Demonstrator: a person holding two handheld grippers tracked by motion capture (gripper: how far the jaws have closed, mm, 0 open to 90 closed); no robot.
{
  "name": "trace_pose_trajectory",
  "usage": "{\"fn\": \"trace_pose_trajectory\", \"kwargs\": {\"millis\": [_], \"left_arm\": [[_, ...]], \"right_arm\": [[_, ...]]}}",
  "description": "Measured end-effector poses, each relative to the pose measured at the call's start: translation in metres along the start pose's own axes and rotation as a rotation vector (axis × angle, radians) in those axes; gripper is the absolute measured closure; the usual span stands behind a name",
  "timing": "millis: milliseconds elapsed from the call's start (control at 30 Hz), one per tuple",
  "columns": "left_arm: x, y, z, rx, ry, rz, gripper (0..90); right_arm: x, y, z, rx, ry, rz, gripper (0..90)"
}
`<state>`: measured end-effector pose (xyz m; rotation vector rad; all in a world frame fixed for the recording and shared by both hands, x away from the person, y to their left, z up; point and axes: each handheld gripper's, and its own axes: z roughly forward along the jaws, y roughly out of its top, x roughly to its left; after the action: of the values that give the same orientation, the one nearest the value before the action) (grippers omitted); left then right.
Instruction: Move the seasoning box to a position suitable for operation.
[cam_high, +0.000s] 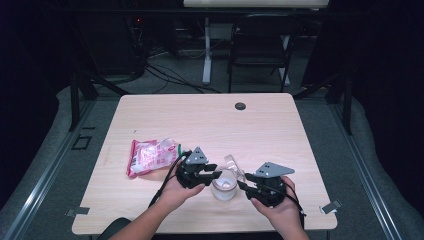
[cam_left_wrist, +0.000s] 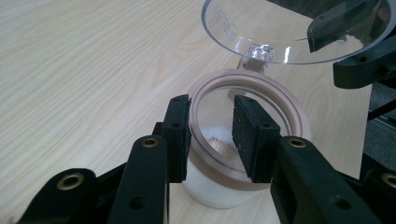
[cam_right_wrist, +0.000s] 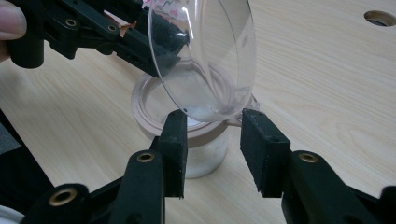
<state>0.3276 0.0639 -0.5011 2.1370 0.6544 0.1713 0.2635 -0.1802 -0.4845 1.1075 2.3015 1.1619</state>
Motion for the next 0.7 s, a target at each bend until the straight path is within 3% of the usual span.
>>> {"fn": "trace_pose_trajectory", "kwargs": {"millis": [700], "left_arm": [[0.003, -0.0027, 0.0022, 0.014, 0.007, -0.01, 69.7]], "right_arm": [[-0.0073, -0.0012, -0.0031, -0.01, -0.024, 0.016, 67.8]]}}
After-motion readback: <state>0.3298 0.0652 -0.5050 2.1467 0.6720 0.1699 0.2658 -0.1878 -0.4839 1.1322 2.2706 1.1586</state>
